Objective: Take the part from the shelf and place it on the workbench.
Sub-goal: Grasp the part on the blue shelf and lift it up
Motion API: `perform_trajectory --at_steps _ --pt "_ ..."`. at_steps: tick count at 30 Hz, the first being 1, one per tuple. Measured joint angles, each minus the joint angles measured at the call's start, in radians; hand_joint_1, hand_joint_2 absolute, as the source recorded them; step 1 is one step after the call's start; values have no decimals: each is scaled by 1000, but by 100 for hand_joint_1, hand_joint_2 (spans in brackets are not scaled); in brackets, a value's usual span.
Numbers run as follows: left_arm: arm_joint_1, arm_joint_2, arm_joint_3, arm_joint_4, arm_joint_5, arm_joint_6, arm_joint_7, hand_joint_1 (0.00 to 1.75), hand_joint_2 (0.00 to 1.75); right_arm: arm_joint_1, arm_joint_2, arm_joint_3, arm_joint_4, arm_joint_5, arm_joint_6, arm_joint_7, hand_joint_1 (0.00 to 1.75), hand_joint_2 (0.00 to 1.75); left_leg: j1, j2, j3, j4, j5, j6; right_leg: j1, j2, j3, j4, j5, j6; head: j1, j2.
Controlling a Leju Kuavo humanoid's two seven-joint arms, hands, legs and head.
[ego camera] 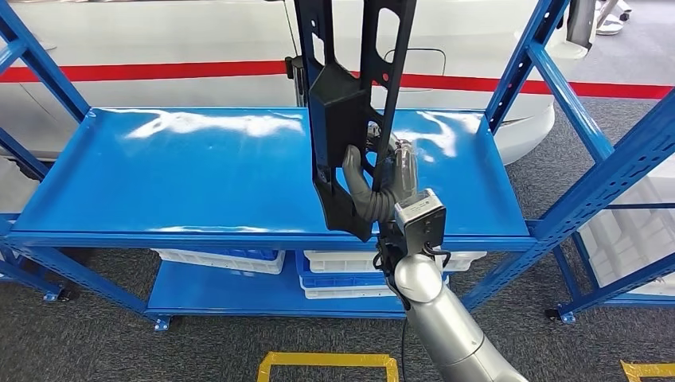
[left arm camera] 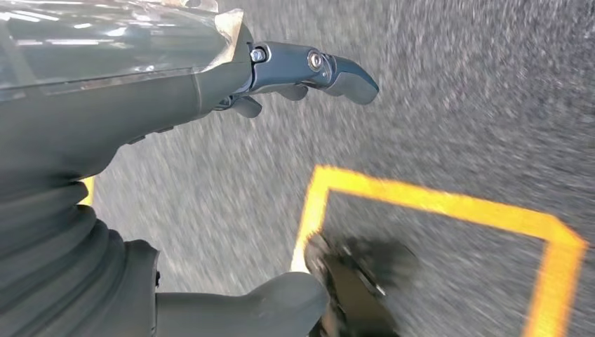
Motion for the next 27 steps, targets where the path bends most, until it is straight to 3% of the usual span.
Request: perform_trajectory --at_steps 2,5,6,7,8,9,11,13,16,17,19,20,21,22,23,25,27 --pt "-1 -2 18 0 22 -42 -28 0 175 6 3 3 0 12 7 2 175 175 6 4 10 -24 15 11 3 -1 -17 37 -28 0 0 0" --pt "-1 -4 34 0 31 -76 -56 0 175 22 2 5 2 24 14 2 175 175 9 5 6 -34 23 14 -7 -2 -95 218 -115 0 1 0" --pt "-1 -4 38 0 33 -85 -65 0 175 29 1 5 4 26 16 2 175 175 10 5 3 -33 25 11 -13 -2 -112 261 -129 7 1 0" --pt "0 -4 43 0 35 -94 -75 0 175 34 1 5 5 28 18 1 175 175 12 5 0 -32 27 8 -19 -2 -112 268 -125 19 1 0" --pt "0 -4 48 0 37 -102 -84 0 175 36 0 5 5 29 21 1 175 175 15 5 -5 -28 28 4 -26 -3 -91 233 -106 34 1 0" --pt "0 -4 53 0 41 -110 -92 0 175 38 0 4 6 29 23 1 175 175 19 4 -10 -21 29 -2 -34 -6 -52 163 -78 50 1 0" --pt "-1 0 62 0 49 -120 -103 0 175 39 0 3 6 29 28 1 175 175 23 2 -24 -3 28 -17 -38 -5 12 52 -41 67 1 0" --pt "-2 4 71 -1 55 -125 -109 0 175 41 0 2 7 30 29 0 175 175 20 -3 -35 13 30 -32 -33 1 18 32 -36 58 0 0" --pt "0 7 80 -1 56 -136 -116 0 175 43 4 1 8 32 29 0 175 175 26 -5 -54 30 23 -45 -37 2 -3 40 -25 29 -2 0" --pt "1 8 82 -1 55 -139 -118 0 175 43 6 1 8 33 29 0 175 175 30 -4 -67 56 -5 -49 -38 1 -12 40 -18 18 -2 0" --pt "0 9 83 -1 53 -143 -120 0 175 43 9 0 9 34 29 0 175 175 32 -2 -107 166 -97 -55 -33 0 -31 40 -2 -2 -2 0" --pt "0 9 83 -1 52 -143 -121 0 175 43 10 -1 9 34 29 0 175 175 32 -2 -127 236 -140 -57 -30 -1 -40 40 5 -8 -2 0" --pt "0 10 83 -1 51 -143 -121 0 175 44 11 -3 9 34 30 0 175 175 32 -2 -137 291 -164 -57 -26 -2 -50 41 12 -11 -2 0" --pt "0 10 83 -1 48 -143 -121 0 175 45 11 -4 10 34 30 0 175 175 32 -2 -133 317 -170 -55 -23 -3 -59 41 19 -11 -2 0" --pt "-1 10 83 -1 46 -143 -121 0 175 46 11 -6 10 34 31 0 175 175 32 -2 -109 302 -157 -51 -19 -3 -67 41 26 -11 -2 0" --pt "-2 10 83 -1 42 -143 -121 0 175 46 12 -8 10 40 33 -1 175 175 28 -3 -11 177 -119 -34 -15 -2 -78 41 39 -8 -2 0" --pt "-6 11 83 -2 40 -143 -121 0 175 46 15 -11 10 47 33 -4 175 175 19 -3 73 55 -106 -21 -13 -3 -83 40 50 0 -2 0"
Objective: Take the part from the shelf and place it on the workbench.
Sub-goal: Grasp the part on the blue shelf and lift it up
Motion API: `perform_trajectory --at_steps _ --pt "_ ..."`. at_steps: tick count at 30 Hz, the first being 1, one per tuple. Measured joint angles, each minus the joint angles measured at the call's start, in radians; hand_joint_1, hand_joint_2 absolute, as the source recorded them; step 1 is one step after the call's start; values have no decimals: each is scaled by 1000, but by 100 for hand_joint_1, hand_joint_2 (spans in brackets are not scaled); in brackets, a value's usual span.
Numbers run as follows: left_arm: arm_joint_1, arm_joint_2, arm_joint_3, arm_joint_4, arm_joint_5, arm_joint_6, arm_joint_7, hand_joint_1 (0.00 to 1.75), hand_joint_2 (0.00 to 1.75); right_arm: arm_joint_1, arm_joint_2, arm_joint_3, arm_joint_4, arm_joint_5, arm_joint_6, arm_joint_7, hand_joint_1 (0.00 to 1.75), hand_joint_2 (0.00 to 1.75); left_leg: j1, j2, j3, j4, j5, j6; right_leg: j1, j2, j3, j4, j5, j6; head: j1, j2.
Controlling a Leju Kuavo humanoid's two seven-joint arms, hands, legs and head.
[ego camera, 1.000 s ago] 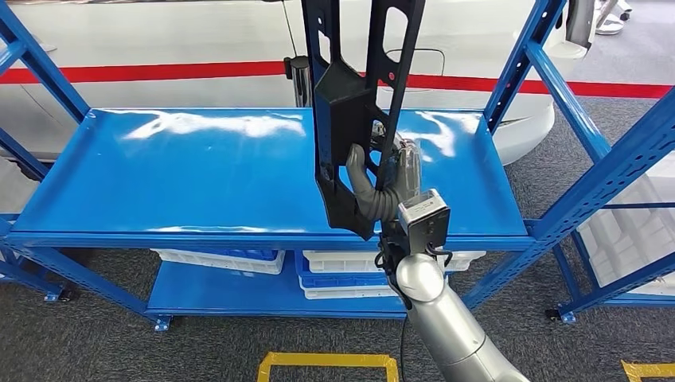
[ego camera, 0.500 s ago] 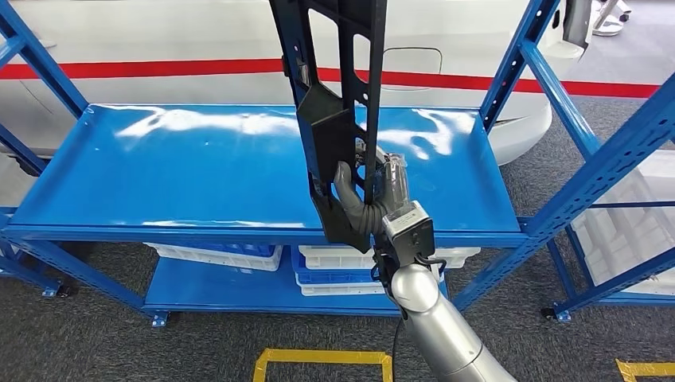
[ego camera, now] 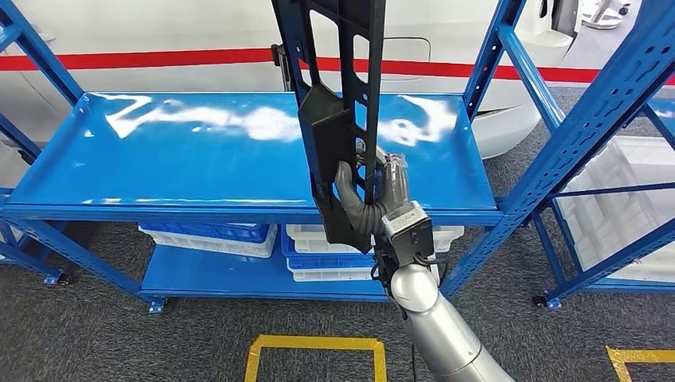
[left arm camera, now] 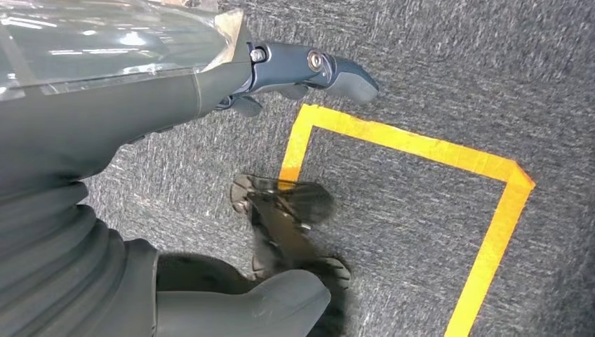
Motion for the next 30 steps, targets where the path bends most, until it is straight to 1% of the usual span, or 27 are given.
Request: perform_trajectory --at_steps 1,3,4,5,6,8,9,10,11,12,13,14,15,16,18,19,20,21,22,23,24,25,26,27,28,29,30 --pt "-1 0 0 0 -1 0 0 0 175 0 2 -1 0 4 0 -3 175 175 -5 0 16 -29 -2 3 -2 -2 -1 -1 6 7 0 0" --pt "-1 0 0 0 -1 0 0 0 175 1 5 -4 0 10 -1 -10 175 175 -11 1 13 -40 13 8 -4 -4 -4 -5 17 22 0 0" --pt "-1 0 0 0 -2 0 0 0 175 1 6 -6 0 13 -1 -13 175 175 -11 4 10 -49 25 12 -3 -4 -10 0 13 26 0 0" --pt "-2 0 0 0 -3 0 0 0 175 1 6 -9 0 16 -1 -16 175 175 -10 6 4 -57 39 18 -2 -5 -20 14 -3 26 1 0" --pt "-3 -1 0 0 -4 0 0 0 175 1 6 -13 0 18 -1 -20 175 175 -8 9 -5 -64 53 23 0 -5 -34 45 -34 22 2 0" --pt "-4 -2 0 0 -6 0 0 0 175 3 5 -18 0 25 -1 -30 175 175 -10 11 -31 -65 75 29 -2 -5 -68 157 -115 13 3 0" --pt "-4 -2 0 0 -7 -1 0 0 175 4 4 -19 0 29 -1 -33 175 175 -11 12 -45 -64 85 28 -3 -5 -79 214 -141 15 3 0" --pt "-4 -2 0 0 -8 -2 0 0 175 6 3 -20 0 33 -1 -36 175 175 -11 14 -61 -63 96 27 -3 -5 -79 252 -149 22 3 0" --pt "-4 -2 0 0 -9 -4 0 0 175 6 3 -20 0 35 0 -38 175 175 -11 15 -76 -61 106 25 -4 -5 -62 255 -137 34 3 0" --pt "-5 -2 0 0 -11 -6 0 0 175 6 2 -20 0 37 1 -41 175 175 -10 16 -90 -57 115 22 -6 -5 -27 222 -114 46 3 0" --pt "-5 -2 0 0 -13 -8 0 0 175 6 2 -20 -1 40 2 -43 175 175 -10 16 -104 -51 122 17 -9 -6 20 160 -98 55 3 0" --pt "-6 -2 0 0 -15 -9 0 0 175 5 2 -20 -2 44 2 -45 175 175 -10 16 -117 -42 128 12 -9 -5 72 87 -96 56 4 0" --pt "-6 -1 0 -1 -17 -9 0 0 175 5 2 -20 -4 48 3 -47 175 175 -12 15 -126 -36 134 6 -7 -5 108 31 -102 52 4 0" --pt "-7 -1 0 -1 -18 -9 0 0 175 5 3 -20 -5 51 3 -48 175 175 -14 15 -132 -30 139 1 -5 -4 127 -6 -114 45 3 0" --pt "-8 0 0 -1 -18 -9 -1 0 175 6 3 -20 -8 54 3 -49 175 175 -13 14 -137 -27 150 -9 -2 -4 123 -17 -115 28 1 0" --pt "-8 0 0 -1 -18 -9 -1 0 175 5 3 -20 -8 54 3 -50 175 175 -10 13 -141 -23 147 -14 -5 -5 119 -18 -109 18 1 0" --pt "-7 1 0 -1 -18 -9 -1 0 175 5 4 -20 -9 54 3 -50 175 175 -6 12 -148 -10 124 -20 -7 -6 114 -18 -100 5 0 0" --pt "-7 1 0 -1 -19 -9 -1 0 175 4 6 -20 -9 54 3 -50 175 175 -3 10 -159 20 85 -26 -10 -7 107 -19 -89 -6 0 0" --pt "-7 1 0 -1 -19 -9 0 0 175 4 7 -20 -10 54 4 -50 175 175 -1 9 -174 72 32 -32 -10 -8 97 -19 -79 -14 -1 0" --pt "-7 0 0 -1 -19 -9 0 0 175 4 8 -20 -11 54 4 -50 175 175 0 8 -190 136 -20 -37 -9 -9 85 -18 -68 -19 -1 0" --pt "-8 0 0 -1 -20 -9 0 0 175 5 8 -20 -11 54 4 -50 175 175 0 7 -203 200 -54 -41 -8 -9 73 -17 -57 -19 -1 0" --pt "-8 0 0 -1 -20 -10 0 0 175 5 8 -20 -11 55 4 -50 175 175 1 7 -206 246 -65 -42 -7 -9 60 -16 -48 -18 -1 0" --pt "-9 0 0 -1 -21 -10 0 0 175 6 8 -20 -12 57 4 -51 175 175 2 6 -193 258 -52 -42 -7 -8 48 -16 -40 -16 -1 0" --pt "-9 0 0 -1 -22 -10 -1 0 175 6 8 -20 -12 59 4 -52 175 175 2 6 -163 236 -25 -39 -7 -8 38 -16 -33 -14 -1 0" --pt "-9 0 0 -1 -23 -11 -2 0 175 7 8 -20 -13 62 4 -54 175 175 3 7 -118 183 4 -35 -7 -8 29 -16 -26 -10 -1 0" --pt "-9 1 0 -2 -24 -10 -4 0 175 8 8 -20 -16 66 4 -57 175 175 1 9 -64 110 16 -30 -6 -9 23 -16 -20 -6 -1 0" --pt "-10 1 1 -3 -24 -9 -7 0 175 10 8 -20 -21 70 4 -61 175 175 -2 12 -15 40 15 -23 -4 -11 20 -16 -15 -1 -1 0"
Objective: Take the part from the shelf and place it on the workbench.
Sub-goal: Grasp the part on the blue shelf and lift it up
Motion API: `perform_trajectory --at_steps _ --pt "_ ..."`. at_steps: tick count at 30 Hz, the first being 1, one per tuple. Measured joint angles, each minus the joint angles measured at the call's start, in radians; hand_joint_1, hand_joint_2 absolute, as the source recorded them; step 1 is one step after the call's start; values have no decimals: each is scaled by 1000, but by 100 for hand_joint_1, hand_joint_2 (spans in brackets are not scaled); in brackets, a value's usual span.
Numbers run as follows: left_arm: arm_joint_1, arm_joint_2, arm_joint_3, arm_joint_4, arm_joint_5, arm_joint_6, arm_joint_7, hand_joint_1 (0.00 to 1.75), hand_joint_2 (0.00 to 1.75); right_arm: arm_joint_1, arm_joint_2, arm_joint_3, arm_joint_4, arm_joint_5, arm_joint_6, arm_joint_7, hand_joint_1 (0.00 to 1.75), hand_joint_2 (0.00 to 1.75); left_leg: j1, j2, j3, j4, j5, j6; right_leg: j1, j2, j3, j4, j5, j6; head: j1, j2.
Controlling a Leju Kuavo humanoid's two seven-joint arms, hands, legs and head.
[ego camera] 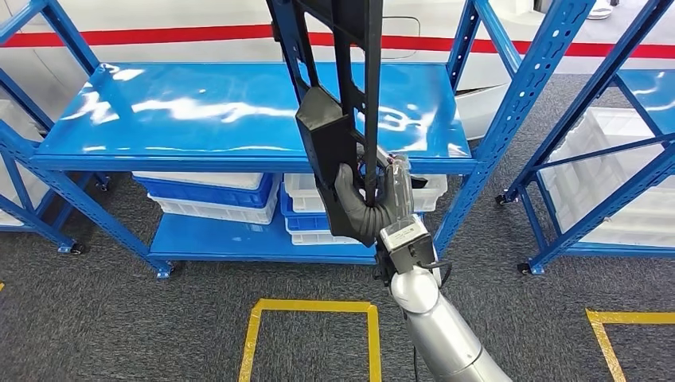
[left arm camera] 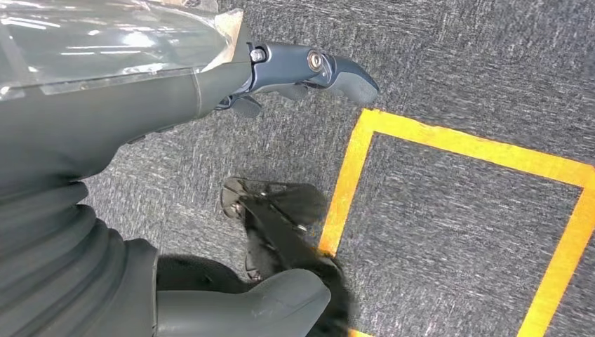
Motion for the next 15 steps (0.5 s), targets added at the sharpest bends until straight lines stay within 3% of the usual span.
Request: perform_trajectory --at_steps 2,5,6,8,10,11,12,13,15 --pt "-2 1 0 -2 -1 2 -6 0 175 3 0 1 -9 8 -1 -10 175 175 -9 4 49 -82 -20 11 2 -7 -3 0 10 13 1 0" --pt "-1 0 1 -2 -4 7 -18 0 175 5 -2 4 -15 15 -3 -22 175 175 -11 1 43 -103 -3 35 1 -13 -15 11 11 30 1 0" --pt "-1 0 1 -3 -5 8 -24 0 175 5 -4 6 -16 14 -3 -25 175 175 -10 -1 37 -108 8 45 2 -11 -31 41 -9 29 2 0" --pt "-1 0 2 -3 -9 8 -35 0 175 8 -9 8 -18 10 -3 -30 175 175 -9 -6 22 -111 25 56 2 -5 -81 157 -75 20 4 0" --pt "0 1 4 -3 -12 6 -44 0 175 14 -16 10 -18 7 -3 -34 175 175 -11 -15 5 -109 37 57 2 -3 -118 270 -124 19 4 0" --pt "1 1 4 -3 -12 5 -48 0 175 19 -19 12 -18 6 -3 -36 175 175 -12 -21 -2 -107 42 56 2 -2 -111 279 -128 24 4 0" --pt "1 1 4 -3 -13 4 -51 0 175 23 -22 13 -18 5 -3 -38 175 175 -12 -28 -8 -105 45 54 2 -1 -83 245 -116 31 4 0" --pt "2 0 4 -3 -13 3 -52 0 175 26 -24 16 -18 4 -3 -39 175 175 -12 -36 -11 -102 48 52 2 4 -38 176 -94 38 4 0" --pt "1 0 4 -3 -14 3 -55 0 175 28 -27 21 -19 2 -3 -41 175 175 -14 -48 -20 -92 49 46 2 27 44 36 -62 39 4 0"
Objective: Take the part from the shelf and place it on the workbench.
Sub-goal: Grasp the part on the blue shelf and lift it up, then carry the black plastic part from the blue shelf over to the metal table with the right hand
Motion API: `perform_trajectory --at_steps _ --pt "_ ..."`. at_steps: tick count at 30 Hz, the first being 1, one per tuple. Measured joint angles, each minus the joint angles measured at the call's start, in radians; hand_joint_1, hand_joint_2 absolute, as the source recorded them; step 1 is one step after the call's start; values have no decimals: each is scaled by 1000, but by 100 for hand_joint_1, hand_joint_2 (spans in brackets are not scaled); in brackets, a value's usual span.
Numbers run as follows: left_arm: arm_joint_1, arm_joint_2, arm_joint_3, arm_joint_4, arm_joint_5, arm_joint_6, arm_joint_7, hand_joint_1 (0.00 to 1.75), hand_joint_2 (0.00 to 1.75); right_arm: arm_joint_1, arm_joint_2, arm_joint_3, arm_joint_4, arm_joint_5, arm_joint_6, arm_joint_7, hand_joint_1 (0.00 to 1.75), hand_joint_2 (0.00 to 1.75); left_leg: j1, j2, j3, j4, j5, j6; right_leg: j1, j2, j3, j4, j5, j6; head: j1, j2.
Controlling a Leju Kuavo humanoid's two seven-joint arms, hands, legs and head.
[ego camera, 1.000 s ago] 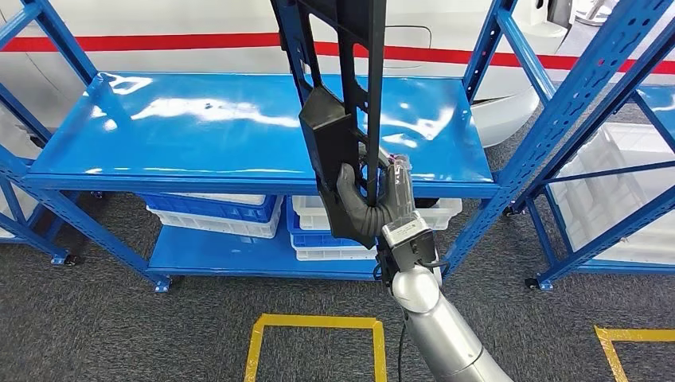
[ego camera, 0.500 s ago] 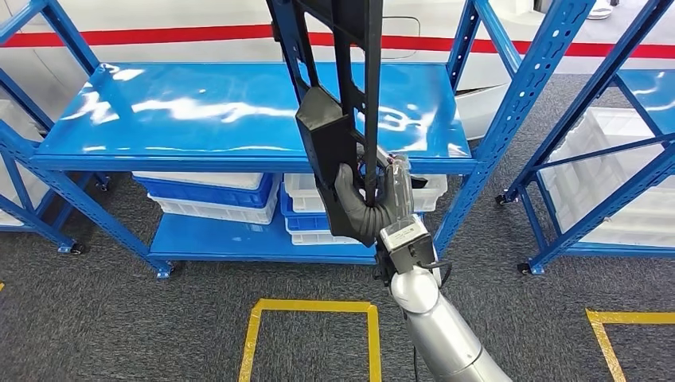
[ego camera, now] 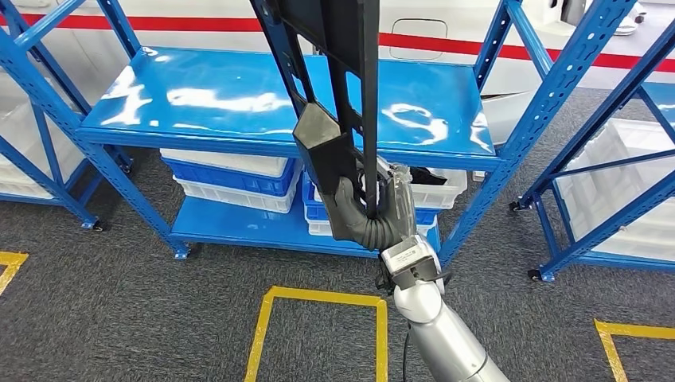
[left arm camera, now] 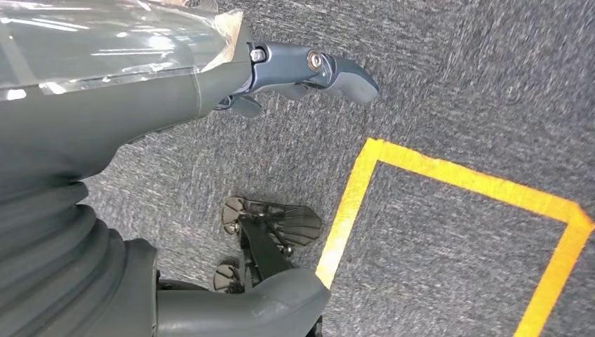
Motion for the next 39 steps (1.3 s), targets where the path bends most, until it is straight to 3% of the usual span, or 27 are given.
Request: perform_trajectory --at_steps 2,4,6,9,10,11,12,14,16,17,19,21,22,24,26,27,28,30,32,34,36,37,39 --pt "0 0 0 0 -1 0 -1 0 175 2 -2 3 -1 0 0 -1 175 175 -2 -9 -12 7 3 -10 2 10 24 -51 8 -11 0 0" --pt "2 2 0 0 -3 0 -2 0 175 3 -4 5 -2 0 -1 -1 175 175 1 -15 -20 9 7 -21 -2 -2 22 -52 16 -22 0 0" --pt "3 4 0 0 -9 -1 -2 0 175 3 -5 5 -5 0 -3 -1 175 175 4 -1 -37 43 -18 -32 -11 -15 21 -56 23 -34 -2 0" --pt "2 6 -1 0 -17 -3 -2 0 175 10 -8 5 -10 0 -7 -1 175 175 13 29 -119 224 -113 -52 -12 -38 19 -57 25 -41 -7 0" --pt "3 6 -1 0 -19 -3 -2 0 175 15 -10 5 -10 0 -8 -1 175 175 16 32 -145 280 -132 -57 -12 -46 18 -57 25 -41 -7 0" --pt "3 7 -1 0 -19 -3 -2 0 175 20 -12 5 -10 -1 -8 -2 175 175 20 35 -155 303 -132 -60 -12 -55 18 -57 25 -41 -7 0" --pt "4 8 -1 0 -19 -3 -2 0 175 25 -13 5 -10 -1 -9 -2 175 175 23 38 -143 282 -112 -63 -13 -63 18 -57 25 -41 -7 0" --pt "3 10 -1 0 -19 -3 -2 0 175 30 -14 5 -12 -1 -9 -3 175 175 27 61 -71 145 -44 -64 -14 -76 21 -57 25 -40 -7 0" --pt "1 11 -1 0 -19 -3 -4 0 175 31 -14 5 -16 -1 -9 -5 175 175 23 86 -15 33 -7 -58 -6 -87 20 -56 25 -33 -5 0" --pt "0 11 -1 0 -19 -3 -5 0 175 33 -14 5 -18 0 -9 -8 175 175 18 90 -9 14 -4 -52 -2 -93 19 -55 25 -28 -4 0" --pt "1 12 -1 0 -19 -1 -10 0 175 38 -15 5 -20 4 -9 -15 175 175 12 74 -16 11 -1 -37 2 -106 18 -57 25 -14 -2 0" --pt "2 12 0 0 -19 2 -15 0 175 43 -15 5 -23 11 -10 -20 175 175 12 58 -16 2 10 -19 1 -92 6 -33 8 -8 -1 0" --pt "1 12 0 0 -20 4 -18 0 175 44 -15 5 -25 14 -10 -22 175 175 12 50 -16 -2 15 -10 1 -74 -13 7 -15 -11 0 0" --pt "-1 12 0 0 -22 7 -21 0 175 50 -17 4 -27 17 -9 -25 175 175 12 32 -22 -4 21 0 -1 -38 -77 144 -77 -23 1 0" --pt "-1 14 0 0 -25 8 -22 0 175 61 -18 3 -27 18 -9 -25 175 175 9 9 -26 -3 23 4 0 -27 -124 245 -107 -22 1 0" --pt "0 14 0 0 -27 8 -22 0 175 65 -19 3 -27 18 -8 -26 175 175 7 -4 -27 -2 24 4 1 -25 -120 238 -98 -16 1 0" --pt "0 13 0 0 -29 8 -22 0 175 68 -19 3 -27 18 -7 -26 175 175 6 -17 -27 -1 25 3 1 -20 -94 187 -73 -9 1 0" --pt "0 13 0 0 -31 8 -22 0 175 69 -19 3 -29 18 -6 -26 175 175 3 -41 -29 6 25 0 1 7 -19 38 -17 -2 1 0" --pt "0 12 0 0 -31 8 -22 0 175 70 -19 3 -31 18 -6 -27 175 175 1 -58 -36 12 26 -8 3 26 20 -41 7 -11 0 0" --pt "2 13 0 0 -31 8 -22 0 175 70 -18 3 -33 18 -2 -28 175 175 2 -70 -45 13 31 -20 3 15 20 -46 11 -23 0 0" --pt "5 14 1 0 -31 9 -21 0 175 70 -14 3 -35 18 3 -28 175 175 4 -49 -55 28 21 -32 -4 -2 20 -49 18 -35 -1 0" --pt "4 15 1 0 -31 9 -20 0 175 69 -11 2 -37 18 6 -28 175 175 5 -25 -69 60 0 -38 -7 -11 21 -51 20 -42 -3 0" --pt "1 14 3 0 -30 9 -17 0 175 69 -8 2 -41 18 15 -30 175 175 10 23 -124 182 -68 -51 -6 -32 20 -52 21 -51 -7 0"
